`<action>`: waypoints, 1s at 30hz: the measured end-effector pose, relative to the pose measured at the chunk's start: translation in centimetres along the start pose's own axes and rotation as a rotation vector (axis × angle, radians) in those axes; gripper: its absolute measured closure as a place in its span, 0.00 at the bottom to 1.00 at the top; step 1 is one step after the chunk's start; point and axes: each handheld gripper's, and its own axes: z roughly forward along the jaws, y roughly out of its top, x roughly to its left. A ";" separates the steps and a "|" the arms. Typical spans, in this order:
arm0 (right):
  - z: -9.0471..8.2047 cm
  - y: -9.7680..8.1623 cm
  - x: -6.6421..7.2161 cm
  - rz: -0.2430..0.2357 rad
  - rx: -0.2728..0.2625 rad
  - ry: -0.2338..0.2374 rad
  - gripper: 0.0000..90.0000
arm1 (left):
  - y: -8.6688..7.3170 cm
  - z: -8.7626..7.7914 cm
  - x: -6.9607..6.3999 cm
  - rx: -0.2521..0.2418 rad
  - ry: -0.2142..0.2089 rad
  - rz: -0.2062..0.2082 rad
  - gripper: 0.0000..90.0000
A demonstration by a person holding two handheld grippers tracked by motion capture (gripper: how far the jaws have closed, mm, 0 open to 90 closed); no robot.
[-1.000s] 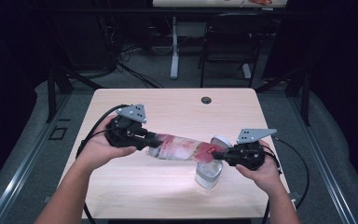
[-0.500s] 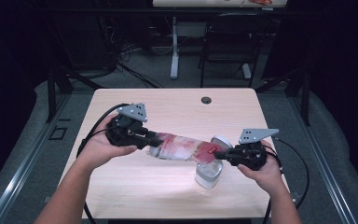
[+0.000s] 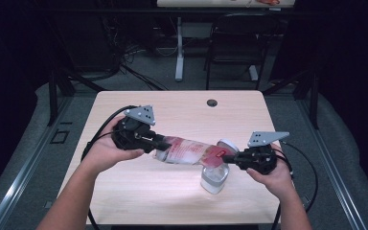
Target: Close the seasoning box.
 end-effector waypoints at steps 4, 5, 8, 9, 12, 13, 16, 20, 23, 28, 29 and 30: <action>-0.1 -0.1 -0.1 0.000 0.002 -0.001 0.98 | 0.1 0.0 0.0 0.000 -0.001 0.005 0.85; 0.0 -0.1 -0.1 0.004 -0.002 -0.001 0.98 | 0.1 0.0 0.0 -0.001 -0.002 0.005 0.85; 0.0 -0.2 -0.2 0.006 -0.002 0.000 0.98 | 0.1 0.0 0.1 -0.003 -0.002 0.003 0.85; 0.0 -0.2 -0.2 0.007 -0.003 0.000 0.98 | 0.2 0.0 0.1 -0.002 -0.002 0.004 0.85; -0.1 -0.1 -0.1 0.006 -0.001 -0.004 0.98 | 0.2 0.0 0.0 -0.001 -0.001 0.003 0.85; -0.1 -0.1 -0.1 0.002 0.002 -0.005 0.98 | 0.2 0.0 0.0 0.000 0.001 0.002 0.85; -0.3 0.1 0.2 -0.010 -0.002 -0.007 0.98 | 0.2 -0.2 0.1 -0.002 0.001 0.003 0.85; -0.5 0.3 0.4 -0.016 -0.010 -0.002 0.98 | 0.2 -0.3 0.1 -0.001 -0.004 -0.001 0.85; -0.3 0.1 0.2 -0.010 0.003 -0.005 0.98 | 0.3 0.0 0.0 0.005 -0.001 -0.003 0.85; -0.2 -0.1 -0.1 0.002 0.004 -0.006 0.98 | 0.3 0.1 0.0 -0.002 -0.004 -0.005 0.85; -0.2 -0.1 -0.1 0.001 0.004 -0.005 0.98 | 0.4 0.1 0.1 0.000 -0.004 -0.001 0.85; -0.2 -0.2 -0.1 0.002 0.002 -0.004 0.98 | 0.4 0.1 0.1 0.001 -0.004 -0.003 0.85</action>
